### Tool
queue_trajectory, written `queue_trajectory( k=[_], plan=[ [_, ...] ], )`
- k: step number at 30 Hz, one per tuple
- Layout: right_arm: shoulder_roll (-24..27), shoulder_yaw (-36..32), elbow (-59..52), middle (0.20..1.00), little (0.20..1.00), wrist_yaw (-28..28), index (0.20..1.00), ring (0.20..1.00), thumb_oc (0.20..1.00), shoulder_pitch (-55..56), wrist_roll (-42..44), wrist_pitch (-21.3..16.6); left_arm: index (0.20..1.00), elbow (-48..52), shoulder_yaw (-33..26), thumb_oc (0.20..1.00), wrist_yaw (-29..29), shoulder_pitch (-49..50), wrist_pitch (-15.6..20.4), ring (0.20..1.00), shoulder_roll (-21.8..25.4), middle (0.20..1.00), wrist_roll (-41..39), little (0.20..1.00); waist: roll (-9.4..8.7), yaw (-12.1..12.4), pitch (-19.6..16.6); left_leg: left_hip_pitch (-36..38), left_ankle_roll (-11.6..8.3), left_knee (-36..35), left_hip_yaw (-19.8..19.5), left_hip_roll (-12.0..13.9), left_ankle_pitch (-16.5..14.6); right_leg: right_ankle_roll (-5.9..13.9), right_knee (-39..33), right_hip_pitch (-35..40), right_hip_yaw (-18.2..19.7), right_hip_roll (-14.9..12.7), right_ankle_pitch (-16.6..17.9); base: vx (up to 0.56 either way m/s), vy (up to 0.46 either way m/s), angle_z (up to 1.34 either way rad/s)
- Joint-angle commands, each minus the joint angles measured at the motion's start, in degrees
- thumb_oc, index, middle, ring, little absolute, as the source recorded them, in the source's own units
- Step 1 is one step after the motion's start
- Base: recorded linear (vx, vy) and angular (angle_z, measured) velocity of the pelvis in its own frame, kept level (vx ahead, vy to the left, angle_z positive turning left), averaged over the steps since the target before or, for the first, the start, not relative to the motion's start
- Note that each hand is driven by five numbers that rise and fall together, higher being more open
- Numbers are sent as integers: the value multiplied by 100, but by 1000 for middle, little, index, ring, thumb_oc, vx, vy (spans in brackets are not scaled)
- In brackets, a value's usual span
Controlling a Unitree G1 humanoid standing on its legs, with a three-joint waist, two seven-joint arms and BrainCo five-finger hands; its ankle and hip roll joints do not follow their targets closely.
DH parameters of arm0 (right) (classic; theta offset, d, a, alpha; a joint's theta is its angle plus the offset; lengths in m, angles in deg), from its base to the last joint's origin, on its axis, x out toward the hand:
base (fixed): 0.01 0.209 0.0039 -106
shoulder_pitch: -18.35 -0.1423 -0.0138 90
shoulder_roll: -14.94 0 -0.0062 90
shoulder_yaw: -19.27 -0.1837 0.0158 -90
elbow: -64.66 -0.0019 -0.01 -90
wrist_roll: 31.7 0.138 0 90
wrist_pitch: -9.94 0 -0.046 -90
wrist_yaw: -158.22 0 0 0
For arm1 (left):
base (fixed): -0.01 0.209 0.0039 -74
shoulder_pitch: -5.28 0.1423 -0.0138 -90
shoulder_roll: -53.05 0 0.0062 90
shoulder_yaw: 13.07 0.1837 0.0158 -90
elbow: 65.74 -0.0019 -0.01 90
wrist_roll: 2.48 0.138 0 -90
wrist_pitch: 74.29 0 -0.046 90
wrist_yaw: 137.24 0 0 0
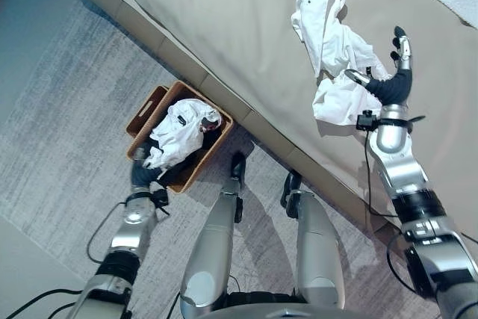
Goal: Pick up clothes into the bucket
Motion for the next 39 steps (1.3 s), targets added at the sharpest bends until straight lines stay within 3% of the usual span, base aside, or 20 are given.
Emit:
queue_trajectory(
  k=[1,2,5,10,11,14,18,23,26,30,31,32,33,34,35,38,39],
  plan=[
    [805,134,335,1000,1000,-173,1000,1000,1000,-583,38,176,1000,26,304,1000,-324,50,94,1000,-95,1000,231,1000,402,34,-84,261,31,-150,-213,-73,-290,309,-551,108,29,-234,593,19,-37,22],
    [810,147,352,1000,1000,-172,1000,1000,1000,-599,44,168,1000,26,301,1000,-323,50,94,1000,-101,1000,232,1000,407,26,-84,264,31,-159,-217,-74,-286,308,-551,109,25,-236,591,28,-81,24],
    [1245,855,1875,1000,1000,-68,1000,1000,1000,-1764,99,457,1000,-116,852,1000,-505,218,39,1000,-262,1000,150,1000,456,143,-85,397,-21,-286,-317,-81,-359,311,-372,116,1,-301,307,115,-147,25],
    [1638,1960,3468,1000,1000,417,1000,1000,1000,-2744,-284,814,1000,-299,1138,1000,-574,270,-26,1000,-382,1000,90,1000,488,208,-84,275,-38,-333,-361,-43,-300,284,-299,-88,14,-272,301,25,-77,11],
    [1744,2453,3941,1000,1000,474,1000,1000,1000,-3104,-750,1021,1000,-269,1254,1000,-565,284,-35,1000,-377,1000,111,1000,516,235,-84,149,-42,-314,-388,-30,-281,270,-263,-249,38,-251,304,21,-74,1],
    [1700,3087,4361,1000,1000,608,1000,1000,1000,-3457,-1384,1174,1000,-337,1411,1000,-547,222,-33,1000,-428,1000,2,1000,533,260,-84,-97,-32,-265,-415,-21,-264,259,-229,-558,138,-184,344,17,-65,-2],
    [1529,3413,4501,1000,1000,667,1000,1000,1000,-3591,-1727,1184,1000,-360,1499,1000,-494,35,9,1000,-525,1000,-173,1000,581,253,-84,-383,-31,-222,-368,0,-263,284,-218,-941,265,-113,429,22,-19,-10],
    [1361,3454,4502,1000,1000,851,1000,1000,1000,-3595,-1623,1127,1000,-448,1501,1000,-436,-175,30,1000,-585,1000,-261,1000,603,213,-84,-586,-33,-197,-305,17,-268,304,-233,-1193,374,-42,483,15,4,-8],
    [1330,3409,4369,1000,1000,1186,1000,1000,1000,-3441,-1247,994,1000,-415,1464,1000,-459,-328,34,1000,-634,1000,-332,1000,626,181,-84,-679,-41,-189,-263,19,-254,328,-249,-1309,403,-49,532,13,0,-5],
    [1329,3265,4057,1000,1000,1203,1000,1000,1000,-3259,-838,812,1000,-417,1438,1000,-488,-374,62,1000,-676,1000,-318,1000,596,140,-84,-716,-40,-161,-216,8,-269,339,-270,-1341,418,-53,558,-8,9,-4],
    [1290,3081,3578,1000,1000,982,1000,1000,1000,-3054,-565,645,1000,-408,1422,1000,-453,-441,94,1000,-705,1000,-298,1000,584,126,-84,-885,-25,-150,-187,20,-125,314,-387,-1460,385,-33,797,0,0,0],
    [1280,3084,3577,1000,1000,985,1000,1000,1000,-2999,-565,647,1000,-415,1442,1000,-454,-391,93,1000,-710,1000,-300,1000,561,111,-84,-728,-35,-149,-194,4,-280,356,-304,-1345,434,-44,590,-68,38,-5],
    [1222,2938,2941,1000,1000,751,1000,1000,1000,-2770,-538,541,1000,-414,1389,1000,-389,-433,134,1000,-698,1000,-269,1000,530,70,-84,-893,-21,-143,-165,18,-134,324,-407,-1445,381,-28,803,74,-15,-5],
    [1211,2941,2939,1000,1000,754,1000,1000,1000,-2713,-539,544,1000,-422,1409,1000,-390,-381,132,1000,-704,1000,-271,1000,507,56,-84,-733,-32,-142,-173,3,-290,367,-324,-1327,430,-40,597,-75,34,-7],
    [1299,2784,2009,1000,1000,357,1000,1000,1000,-2554,-847,552,1000,-393,1294,1000,-262,-366,181,1000,-677,1000,-206,1000,470,-13,-84,-904,-23,-137,-151,15,-148,331,-442,-1429,390,-24,824,-3,9,-5],
    [1416,2396,1484,1000,1000,-20,1000,1000,1000,-2341,-1039,521,1000,-407,1262,1000,-173,-303,225,1000,-649,1000,-99,1000,433,-81,-84,-878,-21,-128,-144,7,-180,346,-467,-1380,390,-45,822,-28,35,-9],
    [1479,2018,1177,1000,1000,-424,1000,1000,1000,-2210,-1063,491,1000,-402,1272,1000,-98,-310,265,1000,-618,1000,-8,1000,417,-123,-84,-858,-13,-104,-133,-7,-212,359,-476,-1349,392,-68,824,0,0,0]
  ],
)
